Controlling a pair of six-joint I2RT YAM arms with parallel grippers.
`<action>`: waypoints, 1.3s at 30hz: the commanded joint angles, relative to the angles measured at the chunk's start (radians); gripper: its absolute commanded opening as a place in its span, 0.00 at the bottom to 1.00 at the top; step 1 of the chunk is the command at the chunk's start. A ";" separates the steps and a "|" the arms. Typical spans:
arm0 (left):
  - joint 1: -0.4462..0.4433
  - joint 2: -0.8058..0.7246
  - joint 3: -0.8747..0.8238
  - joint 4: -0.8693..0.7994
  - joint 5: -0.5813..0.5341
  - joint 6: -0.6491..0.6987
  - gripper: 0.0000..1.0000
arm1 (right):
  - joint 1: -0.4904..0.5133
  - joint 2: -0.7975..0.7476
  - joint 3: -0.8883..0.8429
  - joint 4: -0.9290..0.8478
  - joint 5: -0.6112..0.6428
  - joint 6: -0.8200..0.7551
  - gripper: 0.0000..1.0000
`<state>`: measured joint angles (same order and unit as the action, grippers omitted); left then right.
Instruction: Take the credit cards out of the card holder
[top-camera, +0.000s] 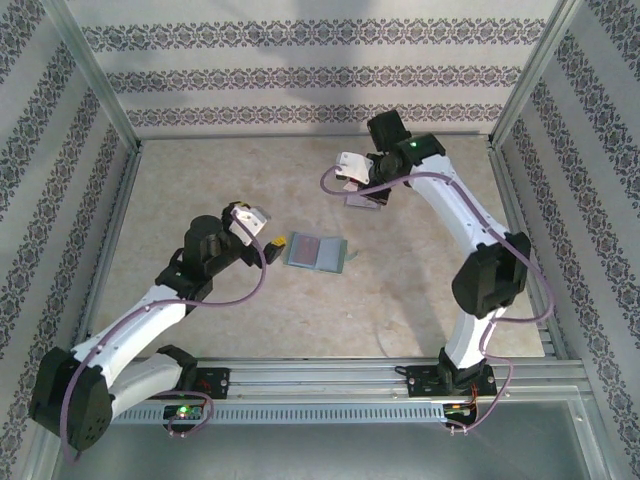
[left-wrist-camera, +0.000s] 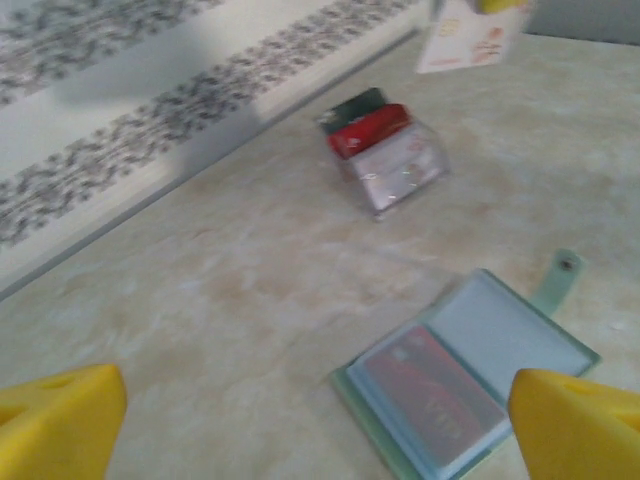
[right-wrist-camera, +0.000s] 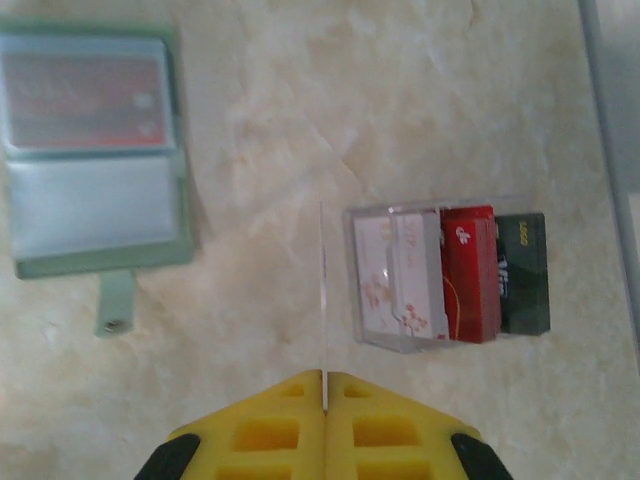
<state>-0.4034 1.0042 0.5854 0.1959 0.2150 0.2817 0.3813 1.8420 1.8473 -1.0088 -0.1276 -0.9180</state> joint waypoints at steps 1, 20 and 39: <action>0.025 -0.064 -0.030 0.008 -0.185 -0.065 1.00 | -0.008 0.076 0.098 -0.099 0.100 -0.055 0.00; 0.047 -0.130 -0.066 -0.069 -0.183 -0.071 1.00 | -0.022 0.441 0.454 -0.232 0.175 -0.109 0.00; 0.046 -0.119 -0.058 -0.084 -0.183 -0.072 1.00 | -0.027 0.530 0.467 -0.153 0.247 -0.148 0.00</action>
<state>-0.3653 0.8825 0.5064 0.1341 0.0402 0.2150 0.3679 2.3463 2.2955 -1.1835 0.0872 -1.0496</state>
